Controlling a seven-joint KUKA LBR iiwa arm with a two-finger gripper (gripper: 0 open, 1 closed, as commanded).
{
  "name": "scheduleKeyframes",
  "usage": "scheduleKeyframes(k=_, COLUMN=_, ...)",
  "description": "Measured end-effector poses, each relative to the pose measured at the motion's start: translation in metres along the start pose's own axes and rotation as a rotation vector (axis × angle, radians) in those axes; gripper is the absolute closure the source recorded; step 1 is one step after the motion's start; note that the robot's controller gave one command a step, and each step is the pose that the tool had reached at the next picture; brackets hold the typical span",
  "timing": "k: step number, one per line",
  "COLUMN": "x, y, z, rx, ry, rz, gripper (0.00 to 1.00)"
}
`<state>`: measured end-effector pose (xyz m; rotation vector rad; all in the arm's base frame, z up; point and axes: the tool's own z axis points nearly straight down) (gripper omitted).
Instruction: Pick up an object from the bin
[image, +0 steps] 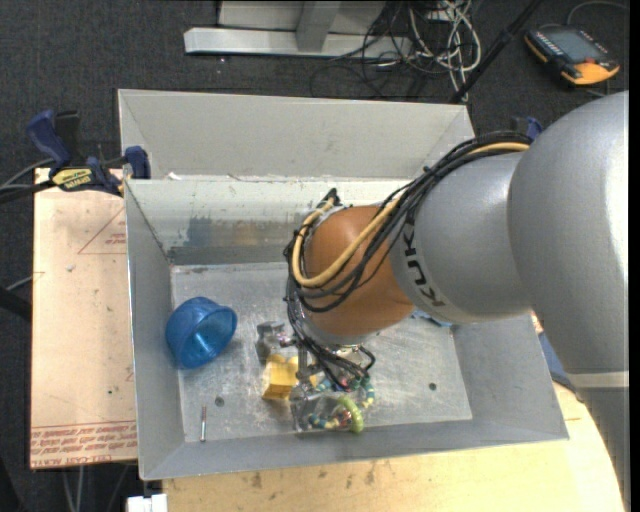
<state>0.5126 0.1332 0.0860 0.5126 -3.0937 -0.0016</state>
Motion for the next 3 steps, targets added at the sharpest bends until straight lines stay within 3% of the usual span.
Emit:
scheduleKeyframes(k=1, x=0.005, y=-0.031, z=0.012, rx=-0.003, ry=-0.009, rz=-0.113, gripper=1.00)
scheduleKeyframes(k=2, x=0.005, y=-0.031, z=0.012, rx=-0.003, ry=-0.009, rz=-0.113, gripper=1.00)
scheduleKeyframes(k=3, x=-0.004, y=-0.033, z=-0.118, rx=0.001, ry=-0.008, rz=-0.090, gripper=1.00)
